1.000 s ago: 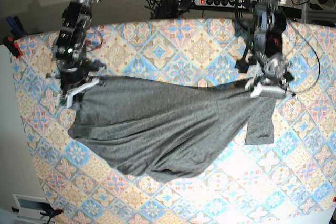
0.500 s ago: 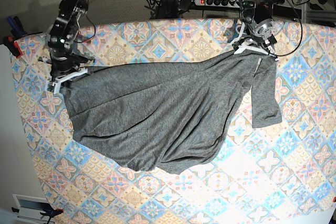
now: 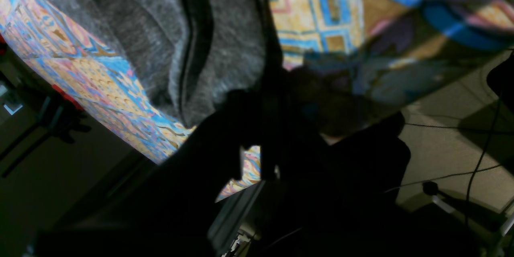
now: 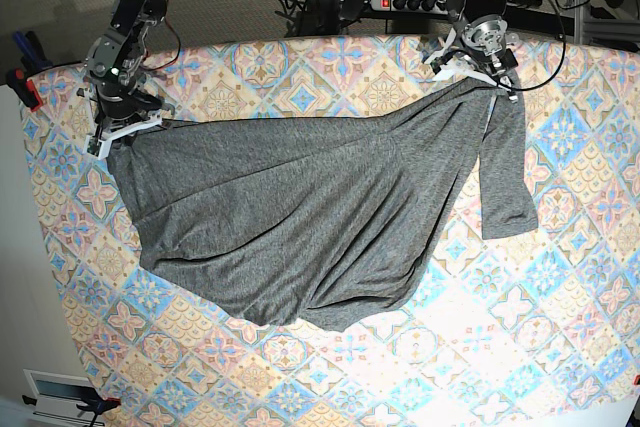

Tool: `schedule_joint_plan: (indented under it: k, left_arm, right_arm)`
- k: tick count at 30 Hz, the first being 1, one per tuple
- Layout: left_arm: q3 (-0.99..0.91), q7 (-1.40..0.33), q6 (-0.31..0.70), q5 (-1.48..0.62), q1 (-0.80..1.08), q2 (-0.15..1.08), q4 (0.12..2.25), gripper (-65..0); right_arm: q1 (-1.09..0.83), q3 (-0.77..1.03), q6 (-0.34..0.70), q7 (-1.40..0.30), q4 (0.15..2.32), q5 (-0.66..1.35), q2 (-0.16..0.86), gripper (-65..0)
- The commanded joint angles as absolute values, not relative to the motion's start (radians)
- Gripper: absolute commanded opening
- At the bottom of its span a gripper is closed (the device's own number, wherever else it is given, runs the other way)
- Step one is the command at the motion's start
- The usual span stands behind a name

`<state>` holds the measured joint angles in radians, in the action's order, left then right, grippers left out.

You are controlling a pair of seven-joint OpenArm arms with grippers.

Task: Layout the t-shirt on the table in an organized manner, then fold the t-shirt properly
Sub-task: 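Lower the spread grey shirt onto the table with both grippers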

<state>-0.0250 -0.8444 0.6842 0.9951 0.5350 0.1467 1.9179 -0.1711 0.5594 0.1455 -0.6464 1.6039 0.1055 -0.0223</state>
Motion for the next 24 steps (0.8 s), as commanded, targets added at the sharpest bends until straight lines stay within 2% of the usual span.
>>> schedule_joint_plan:
  k: [1,11,14,19,24]
  left_arm:
    - [-0.022,-0.851,0.698,1.004,0.567,0.15,1.929,-62.2]
    - [-0.008,-0.822,0.698,1.041,0.575,0.139,1.929,-61.5]
    - [-0.015,-0.822,0.698,1.041,0.573,0.139,1.933,-57.3]
    - [-0.012,-0.816,0.698,1.04,0.542,0.14,1.951,-46.2]
    - [-0.019,-0.816,0.698,1.027,0.449,0.114,1.954,-39.9]
  right_arm:
    - [-0.168,0.564,0.134,-0.653,1.613,0.093,-0.013,-65.0]
    - [-0.168,0.564,0.134,-0.664,1.613,0.093,-0.012,-64.5]
    - [-0.168,0.562,0.134,-0.664,1.613,0.093,-0.012,-58.5]
    - [-0.17,0.559,0.134,-0.654,1.626,0.091,-0.012,-42.9]
    - [-0.17,0.558,0.134,-0.654,1.662,0.091,-0.012,-33.9]
